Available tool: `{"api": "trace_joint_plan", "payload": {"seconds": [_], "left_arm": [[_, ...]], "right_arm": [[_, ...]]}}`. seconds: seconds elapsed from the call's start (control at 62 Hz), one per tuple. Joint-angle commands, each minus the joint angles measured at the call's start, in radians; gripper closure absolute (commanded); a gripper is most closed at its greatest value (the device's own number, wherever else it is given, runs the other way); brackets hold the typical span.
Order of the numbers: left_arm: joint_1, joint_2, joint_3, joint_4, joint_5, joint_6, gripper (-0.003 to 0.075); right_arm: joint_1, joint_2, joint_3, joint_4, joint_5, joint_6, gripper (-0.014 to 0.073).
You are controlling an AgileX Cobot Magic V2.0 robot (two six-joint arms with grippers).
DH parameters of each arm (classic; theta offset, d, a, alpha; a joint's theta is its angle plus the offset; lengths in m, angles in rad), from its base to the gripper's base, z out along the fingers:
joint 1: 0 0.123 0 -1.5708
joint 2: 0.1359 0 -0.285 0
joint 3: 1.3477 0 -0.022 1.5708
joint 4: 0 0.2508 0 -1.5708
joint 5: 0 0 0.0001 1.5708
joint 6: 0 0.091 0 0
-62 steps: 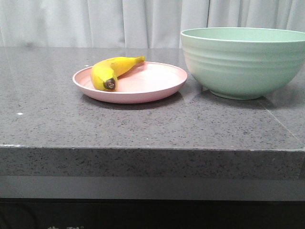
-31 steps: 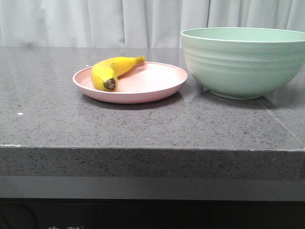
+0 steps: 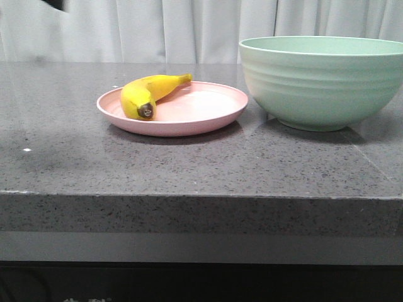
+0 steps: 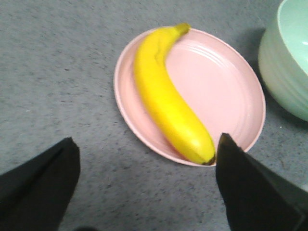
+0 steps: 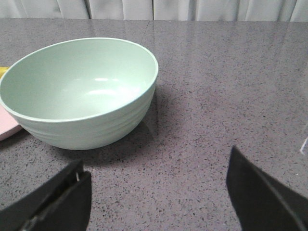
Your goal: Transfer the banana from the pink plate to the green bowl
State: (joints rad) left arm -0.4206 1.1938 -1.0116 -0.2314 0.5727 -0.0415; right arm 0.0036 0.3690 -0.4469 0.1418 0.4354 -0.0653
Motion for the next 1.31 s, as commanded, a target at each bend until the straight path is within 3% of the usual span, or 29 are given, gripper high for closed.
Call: {"api": "trace_joint_plan", "payload": {"seconds": [0.0, 0.387, 0.968, 1.065, 1.29], "left_arm": [[-0.056, 0.099, -0.117, -0.015, -0.019, -0.057, 0.0183], [-0.100, 0.430, -0.447, 0.065, 0.221, -0.218, 0.0185], [-0.098, 0.559, -0.470, 0.067, 0.222, -0.239, 0.0193], [-0.098, 0.564, -0.470, 0.067, 0.212, -0.239, 0.0266], [-0.098, 0.567, -0.477, 0.075, 0.182, -0.237, 0.0571]], "right_arm": [[-0.002, 0.015, -0.038, -0.006, -0.088, -0.007, 0.0003], [0.005, 0.015, -0.038, -0.006, -0.084, -0.007, 0.0003], [0.018, 0.015, -0.038, -0.006, -0.085, -0.007, 0.0003], [0.018, 0.015, -0.038, -0.006, -0.085, -0.007, 0.0003], [0.018, 0.015, -0.038, -0.006, -0.087, -0.007, 0.0003]]}}
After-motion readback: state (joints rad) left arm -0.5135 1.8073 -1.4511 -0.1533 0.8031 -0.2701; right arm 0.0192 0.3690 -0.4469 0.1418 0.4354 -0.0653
